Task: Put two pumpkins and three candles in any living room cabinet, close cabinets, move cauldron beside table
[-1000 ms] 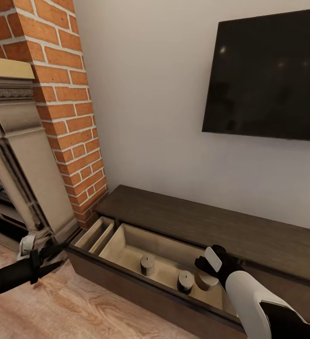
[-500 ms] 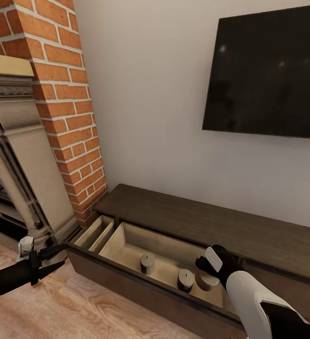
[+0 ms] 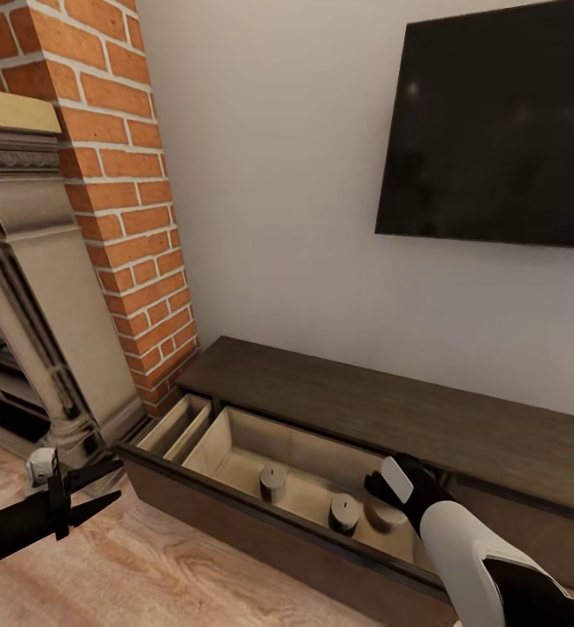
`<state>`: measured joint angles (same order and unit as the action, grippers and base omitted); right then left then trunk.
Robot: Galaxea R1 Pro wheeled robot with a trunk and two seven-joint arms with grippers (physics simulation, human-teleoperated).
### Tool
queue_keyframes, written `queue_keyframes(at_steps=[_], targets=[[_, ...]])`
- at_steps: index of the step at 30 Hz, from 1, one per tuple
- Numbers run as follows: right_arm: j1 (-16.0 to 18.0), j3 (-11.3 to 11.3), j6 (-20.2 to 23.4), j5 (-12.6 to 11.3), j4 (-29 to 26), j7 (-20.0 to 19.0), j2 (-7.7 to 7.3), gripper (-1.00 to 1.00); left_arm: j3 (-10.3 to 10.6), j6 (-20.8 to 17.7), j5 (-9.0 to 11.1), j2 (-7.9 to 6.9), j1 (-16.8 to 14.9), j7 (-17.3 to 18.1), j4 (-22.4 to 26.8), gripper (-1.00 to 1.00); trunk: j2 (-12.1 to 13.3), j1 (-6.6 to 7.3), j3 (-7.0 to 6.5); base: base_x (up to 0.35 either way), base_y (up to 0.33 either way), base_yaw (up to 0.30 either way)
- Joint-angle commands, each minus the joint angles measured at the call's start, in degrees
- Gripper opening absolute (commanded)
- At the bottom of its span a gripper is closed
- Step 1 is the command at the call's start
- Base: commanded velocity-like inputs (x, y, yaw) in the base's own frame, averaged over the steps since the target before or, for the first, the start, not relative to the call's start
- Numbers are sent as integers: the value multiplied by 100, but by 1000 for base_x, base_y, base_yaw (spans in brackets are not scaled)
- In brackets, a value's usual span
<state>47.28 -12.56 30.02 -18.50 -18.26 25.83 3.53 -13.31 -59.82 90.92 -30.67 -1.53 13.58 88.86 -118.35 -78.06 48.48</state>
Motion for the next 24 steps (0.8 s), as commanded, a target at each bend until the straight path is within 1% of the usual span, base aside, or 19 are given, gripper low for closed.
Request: queue_keyframes(at_steps=[1, 3, 23, 24], targets=[[0, 0, -51, -89, -8, 59, 1, -100, -5, -18, -56, 0, -1, 61, -2, 100, -2, 1, 6, 0, 0, 0], [0, 0, -93, -90, -5, 61, 0, -100, -5, -18, -56, 0, 1, 64, -1, 100, -2, 1, 6, 0, 0, 0], [0, -9, -128, -108, -2, 62, -10, -100, -5, -18, -57, -1, 3, 69, 1, 100, -805, -438, 365, 0, 0, 0], [0, -9, -130, -109, -2, 62, -10, -100, -5, -18, -57, -1, 3, 71, 4, 100, -805, -438, 365, 0, 0, 0]])
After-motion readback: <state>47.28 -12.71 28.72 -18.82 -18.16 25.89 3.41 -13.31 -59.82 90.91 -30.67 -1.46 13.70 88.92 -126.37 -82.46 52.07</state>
